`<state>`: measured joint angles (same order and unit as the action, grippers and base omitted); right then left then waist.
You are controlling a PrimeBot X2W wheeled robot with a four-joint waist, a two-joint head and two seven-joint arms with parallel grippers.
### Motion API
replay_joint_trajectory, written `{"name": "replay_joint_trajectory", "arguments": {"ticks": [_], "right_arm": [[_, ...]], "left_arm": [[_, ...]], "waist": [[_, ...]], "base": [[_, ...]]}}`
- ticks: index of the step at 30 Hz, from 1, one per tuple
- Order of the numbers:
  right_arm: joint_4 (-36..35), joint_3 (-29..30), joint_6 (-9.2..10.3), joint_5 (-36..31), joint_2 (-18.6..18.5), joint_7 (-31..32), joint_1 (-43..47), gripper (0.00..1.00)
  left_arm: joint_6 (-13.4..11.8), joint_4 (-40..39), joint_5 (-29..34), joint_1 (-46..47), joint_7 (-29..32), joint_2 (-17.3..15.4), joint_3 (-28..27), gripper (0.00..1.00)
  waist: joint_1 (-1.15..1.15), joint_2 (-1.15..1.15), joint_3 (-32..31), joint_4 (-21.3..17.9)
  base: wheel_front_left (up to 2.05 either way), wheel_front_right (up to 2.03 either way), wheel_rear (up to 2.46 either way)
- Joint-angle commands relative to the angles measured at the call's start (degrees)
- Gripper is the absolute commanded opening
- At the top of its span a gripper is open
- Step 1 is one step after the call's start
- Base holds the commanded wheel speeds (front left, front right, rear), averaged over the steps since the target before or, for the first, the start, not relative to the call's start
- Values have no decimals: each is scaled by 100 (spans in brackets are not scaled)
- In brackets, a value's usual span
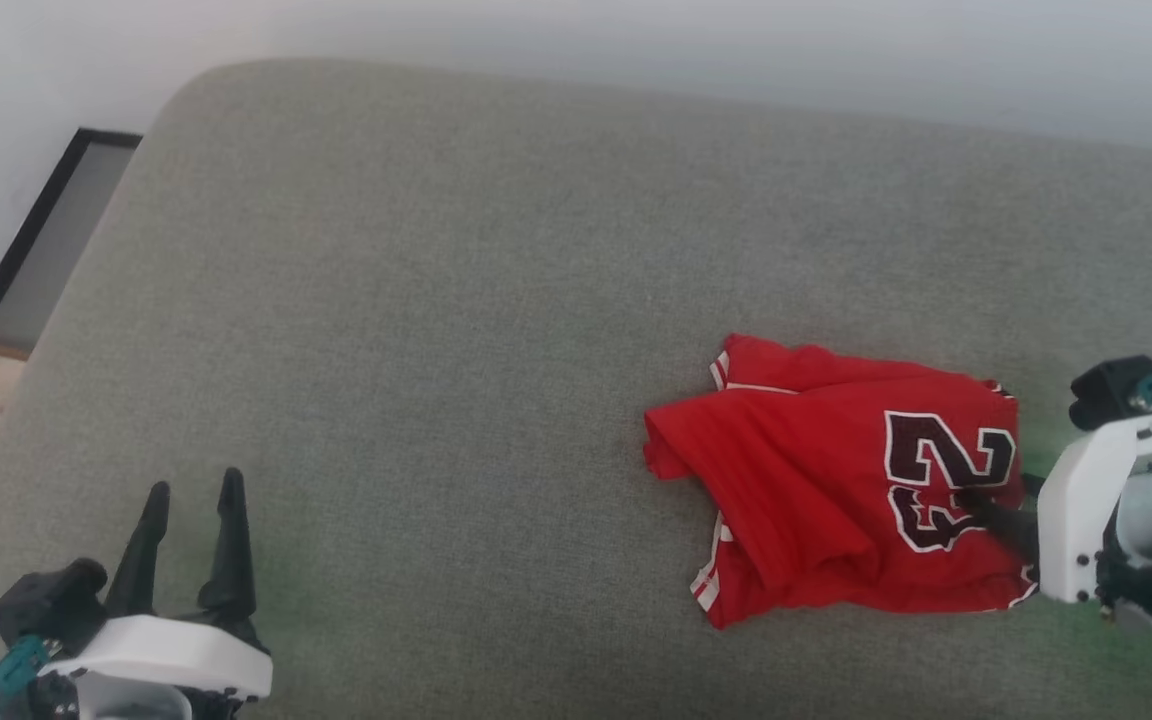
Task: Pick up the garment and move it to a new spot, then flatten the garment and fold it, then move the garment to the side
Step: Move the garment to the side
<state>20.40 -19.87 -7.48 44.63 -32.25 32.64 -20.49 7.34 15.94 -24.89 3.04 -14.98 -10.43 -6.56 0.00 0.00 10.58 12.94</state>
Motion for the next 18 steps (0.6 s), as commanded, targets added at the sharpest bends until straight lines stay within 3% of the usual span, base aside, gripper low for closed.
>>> {"name": "replay_joint_trajectory", "arguments": {"ticks": [1, 3, 4, 5, 18], "right_arm": [[14, -5, -2, 57, 50, 195, -34, 100], [27, 25, -2, 83, 101, 457, -32, 100], [24, 49, -2, 101, 179, 704, -35, 90], [-1, 78, -2, 113, 229, 770, -39, 0], [-374, 822, 3, -218, 355, 1069, -205, 0]], "left_arm": [[15, 5, 24, 121, -21, 13, 22, 100], [15, 20, 32, 178, -21, 45, 59, 100], [15, 32, 27, 224, -21, 66, 80, 100], [15, 38, 26, 242, -21, 78, 88, 100], [15, 20, 82, 479, -21, 56, 159, 100]], "waist": [[0, 0, 116, 83], [0, 0, 195, 120], [0, 0, 254, 146], [0, 0, 283, 153], [0, 0, 379, -28]], "base": [[0, 0, 0], [0, 0, 0], [0, 0, 0], [0, 0, 0], [0, 0, 0]]}}
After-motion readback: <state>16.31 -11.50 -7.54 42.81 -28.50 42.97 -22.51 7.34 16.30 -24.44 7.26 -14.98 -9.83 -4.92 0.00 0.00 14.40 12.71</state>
